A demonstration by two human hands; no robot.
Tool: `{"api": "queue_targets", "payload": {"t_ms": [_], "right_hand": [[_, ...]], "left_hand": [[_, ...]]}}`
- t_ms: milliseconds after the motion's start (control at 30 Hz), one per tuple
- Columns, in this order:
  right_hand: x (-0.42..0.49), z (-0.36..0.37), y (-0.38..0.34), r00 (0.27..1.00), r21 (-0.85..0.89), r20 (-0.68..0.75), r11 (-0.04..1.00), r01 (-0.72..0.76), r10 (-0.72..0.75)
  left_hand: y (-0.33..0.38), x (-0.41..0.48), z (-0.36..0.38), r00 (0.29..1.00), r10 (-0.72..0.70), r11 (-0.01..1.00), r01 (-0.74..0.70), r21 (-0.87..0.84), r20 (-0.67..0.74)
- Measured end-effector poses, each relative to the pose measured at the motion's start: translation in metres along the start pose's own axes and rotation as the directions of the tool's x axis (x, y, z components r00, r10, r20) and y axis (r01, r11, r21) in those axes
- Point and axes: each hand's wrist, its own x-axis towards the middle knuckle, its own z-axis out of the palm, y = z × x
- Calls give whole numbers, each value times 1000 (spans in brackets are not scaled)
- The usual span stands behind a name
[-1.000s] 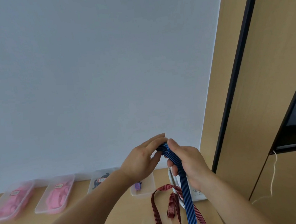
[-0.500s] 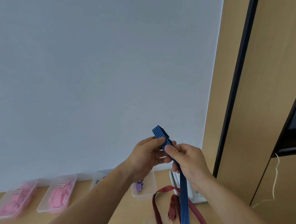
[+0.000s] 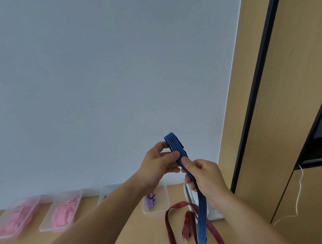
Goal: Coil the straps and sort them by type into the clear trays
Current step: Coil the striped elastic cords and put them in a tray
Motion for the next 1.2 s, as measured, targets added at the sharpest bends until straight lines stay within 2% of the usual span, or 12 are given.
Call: {"api": "queue_targets", "payload": {"t_ms": [133,233,367,500,800,833,867,900,967,1000,1067,1200], "right_hand": [[0,-7,1,997,54,33,996,-68,66],[1,-9,-1,996,86,35,993,-84,81],[4,-9,-2,997,101,20,992,-77,76],[5,-8,-3,996,136,37,987,-80,76],[3,-2,0,997,145,42,987,-72,66],[3,-1,0,997,159,39,985,-68,62],[3,-1,-1,998,179,38,982,-58,52],[3,-1,-2,999,201,41,979,-43,36],[4,-3,-4,998,225,55,974,0,-13],[4,-3,-5,997,222,66,975,25,-41],[4,-2,-6,992,197,92,978,65,-85],[2,2,-3,987,140,120,986,90,-108]], "left_hand": [[-3,5,-4,993,114,957,-98,275,-41],[-10,3,-4,969,247,798,-194,571,-16],[-19,0,-3,918,377,560,-331,759,122],[-19,1,-5,851,479,349,-409,843,215],[-22,5,-11,571,689,-102,-534,839,447],[-24,5,-10,602,689,-52,-514,856,403],[-26,5,-9,669,679,93,-487,868,303],[-26,4,-8,768,619,315,-433,844,163],[-20,4,-6,954,288,806,-196,559,-81],[-13,5,-5,988,93,946,-49,321,-124],[-2,7,-4,990,-138,990,138,16,-40],[2,1,0,992,-96,993,101,-58,88]]}}
